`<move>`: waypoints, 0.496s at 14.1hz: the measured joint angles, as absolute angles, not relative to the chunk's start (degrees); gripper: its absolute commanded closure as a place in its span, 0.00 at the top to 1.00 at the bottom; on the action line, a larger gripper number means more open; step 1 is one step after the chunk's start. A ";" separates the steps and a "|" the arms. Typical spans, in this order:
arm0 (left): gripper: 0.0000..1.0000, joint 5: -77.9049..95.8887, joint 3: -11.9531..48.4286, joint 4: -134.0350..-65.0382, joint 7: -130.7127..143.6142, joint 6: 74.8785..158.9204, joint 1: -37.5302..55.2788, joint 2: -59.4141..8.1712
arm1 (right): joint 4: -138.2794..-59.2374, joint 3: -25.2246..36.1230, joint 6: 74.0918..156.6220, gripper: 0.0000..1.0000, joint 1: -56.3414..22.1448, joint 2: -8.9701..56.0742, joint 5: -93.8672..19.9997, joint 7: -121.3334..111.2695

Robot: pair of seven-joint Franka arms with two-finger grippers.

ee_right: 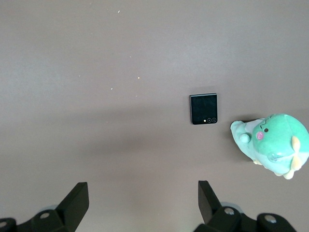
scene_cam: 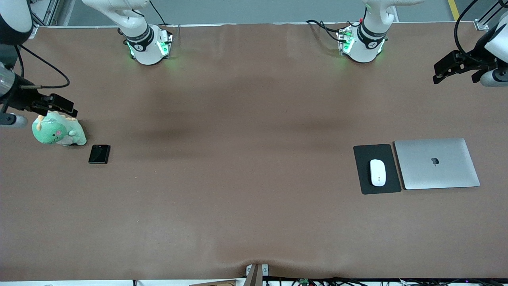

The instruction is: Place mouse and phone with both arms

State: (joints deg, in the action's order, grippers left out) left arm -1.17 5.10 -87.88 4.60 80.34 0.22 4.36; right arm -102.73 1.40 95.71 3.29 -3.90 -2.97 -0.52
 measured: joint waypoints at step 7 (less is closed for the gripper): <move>1.00 -1.17 5.74 -87.86 4.60 80.35 0.56 4.36 | -102.59 1.01 94.21 1.00 3.16 -4.22 -2.97 -0.52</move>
